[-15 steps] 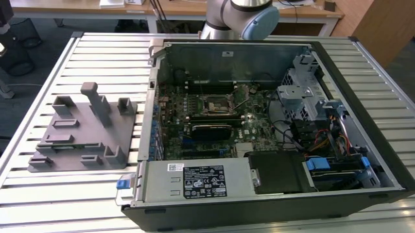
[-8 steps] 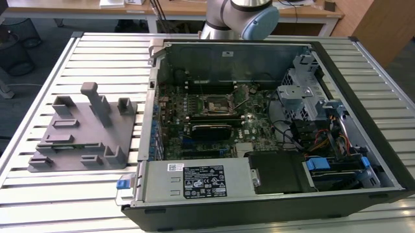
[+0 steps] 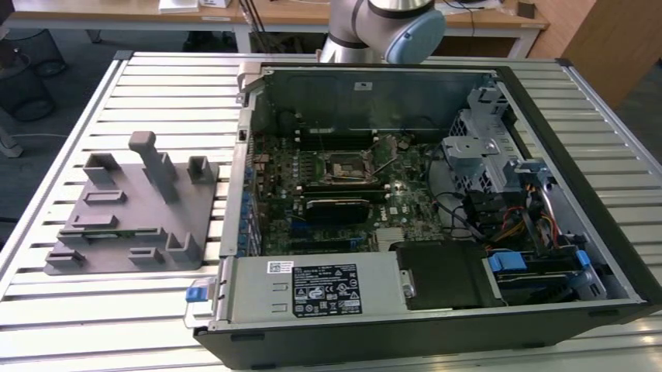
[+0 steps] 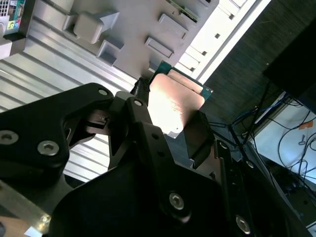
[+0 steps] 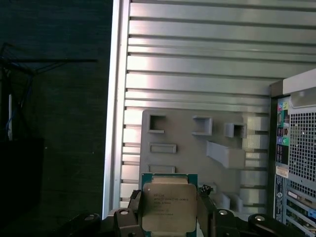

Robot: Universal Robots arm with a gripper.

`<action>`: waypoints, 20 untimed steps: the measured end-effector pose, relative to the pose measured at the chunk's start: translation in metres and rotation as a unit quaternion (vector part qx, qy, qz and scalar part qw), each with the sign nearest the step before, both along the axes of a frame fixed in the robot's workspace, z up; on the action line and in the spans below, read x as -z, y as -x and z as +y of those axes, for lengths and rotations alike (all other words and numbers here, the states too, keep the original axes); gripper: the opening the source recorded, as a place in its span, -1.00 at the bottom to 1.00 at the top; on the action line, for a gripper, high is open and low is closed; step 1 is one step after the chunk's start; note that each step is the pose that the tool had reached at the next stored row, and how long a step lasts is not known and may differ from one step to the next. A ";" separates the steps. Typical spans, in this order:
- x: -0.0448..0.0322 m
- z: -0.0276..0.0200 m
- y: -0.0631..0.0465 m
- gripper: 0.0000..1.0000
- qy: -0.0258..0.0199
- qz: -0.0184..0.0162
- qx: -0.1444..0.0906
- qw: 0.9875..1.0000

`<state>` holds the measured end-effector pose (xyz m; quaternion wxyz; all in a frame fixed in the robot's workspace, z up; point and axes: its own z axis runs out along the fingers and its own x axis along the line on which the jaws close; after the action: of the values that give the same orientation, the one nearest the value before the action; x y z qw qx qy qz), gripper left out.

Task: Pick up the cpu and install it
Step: 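Pick up the cpu and move it towards the insertion slot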

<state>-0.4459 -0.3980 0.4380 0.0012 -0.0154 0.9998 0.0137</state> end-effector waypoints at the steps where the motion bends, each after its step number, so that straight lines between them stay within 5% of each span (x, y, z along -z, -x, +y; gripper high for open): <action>1: 0.0000 0.0000 -0.001 0.05 0.000 0.000 0.000 1.000; 20: 0.0000 -0.0001 -0.042 0.05 0.000 0.000 0.000 1.000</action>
<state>-0.4038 -0.3981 0.4380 0.0012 -0.0154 0.9998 0.0138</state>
